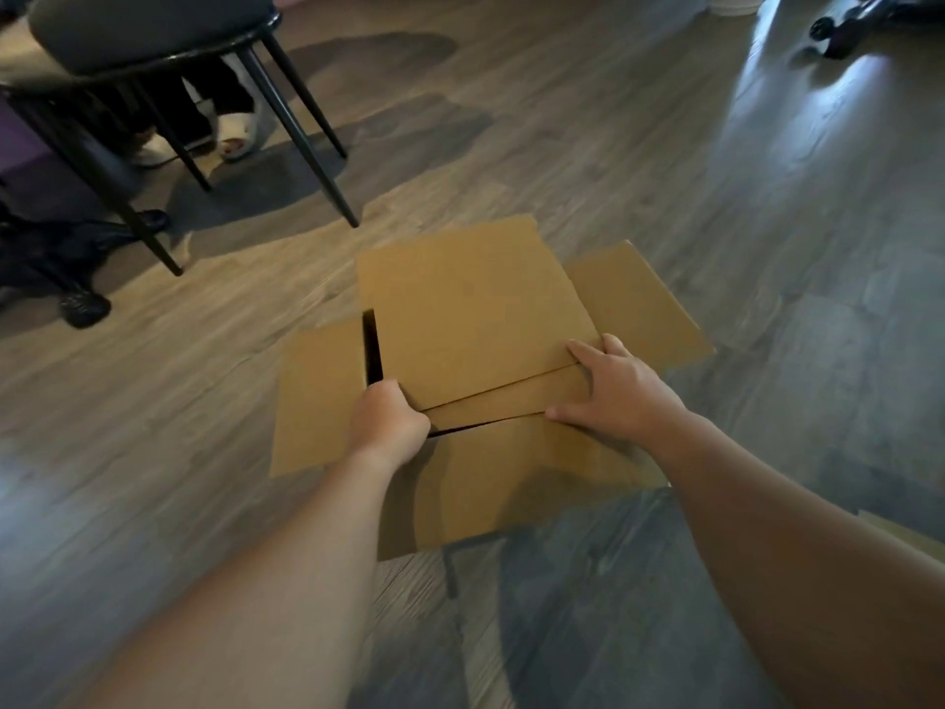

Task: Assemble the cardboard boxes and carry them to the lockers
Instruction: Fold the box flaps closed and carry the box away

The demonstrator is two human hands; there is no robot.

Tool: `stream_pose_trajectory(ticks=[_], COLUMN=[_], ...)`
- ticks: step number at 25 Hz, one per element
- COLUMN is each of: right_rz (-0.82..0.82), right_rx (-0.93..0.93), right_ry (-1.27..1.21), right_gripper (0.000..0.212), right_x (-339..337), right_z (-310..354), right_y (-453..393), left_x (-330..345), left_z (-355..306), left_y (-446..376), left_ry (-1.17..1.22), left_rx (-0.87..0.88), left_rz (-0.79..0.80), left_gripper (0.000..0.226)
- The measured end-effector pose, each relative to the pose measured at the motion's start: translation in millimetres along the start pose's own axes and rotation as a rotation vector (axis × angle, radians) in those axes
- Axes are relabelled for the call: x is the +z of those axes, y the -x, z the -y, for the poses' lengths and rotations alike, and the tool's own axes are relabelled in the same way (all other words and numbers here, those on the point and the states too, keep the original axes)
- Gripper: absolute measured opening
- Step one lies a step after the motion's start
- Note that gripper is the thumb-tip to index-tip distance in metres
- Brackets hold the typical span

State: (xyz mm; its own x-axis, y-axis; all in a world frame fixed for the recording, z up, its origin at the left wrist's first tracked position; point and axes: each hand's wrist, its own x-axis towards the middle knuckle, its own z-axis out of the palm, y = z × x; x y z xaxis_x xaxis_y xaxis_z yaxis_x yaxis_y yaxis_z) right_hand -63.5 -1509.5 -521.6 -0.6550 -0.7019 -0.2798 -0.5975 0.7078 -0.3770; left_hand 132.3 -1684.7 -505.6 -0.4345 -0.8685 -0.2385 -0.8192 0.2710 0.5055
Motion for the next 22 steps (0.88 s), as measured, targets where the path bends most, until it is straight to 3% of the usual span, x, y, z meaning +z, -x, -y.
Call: stream_pose_trajectory(ticks=[5,10,13,16,22], right_rz=[-0.120,-0.188,-0.261,-0.283,-0.173], right_rx=[0.100,-0.027,-0.050,-0.036,0.055], right_ry=[0.042,-0.005,-0.072,0.027,0.095], right_gripper=[0.071,0.050,0.045,0.043,0.036], right_x=[-8.5,2.5,6.6,7.1,5.4], right_z=[-34.0,-41.0,-38.1,-34.9,-30.7], right_y=[21.0,39.3,40.9,40.8,32.3], left_x=[21.1,30.5,25.2,19.5,27.4], left_z=[-17.6,-20.5,-18.6,-8.0,-0.9], left_y=[5.8,-6.9,-7.2,-9.4,-0.9], left_ry=[0.056,0.069,0.030,0.010,-0.076], left_rx=[0.101,0.024,-0.013,-0.010,0.105], left_rz=[0.047,-0.064,-0.167,-0.199,-0.126], left_gripper=[0.039,0.005,0.016,0.010,0.015])
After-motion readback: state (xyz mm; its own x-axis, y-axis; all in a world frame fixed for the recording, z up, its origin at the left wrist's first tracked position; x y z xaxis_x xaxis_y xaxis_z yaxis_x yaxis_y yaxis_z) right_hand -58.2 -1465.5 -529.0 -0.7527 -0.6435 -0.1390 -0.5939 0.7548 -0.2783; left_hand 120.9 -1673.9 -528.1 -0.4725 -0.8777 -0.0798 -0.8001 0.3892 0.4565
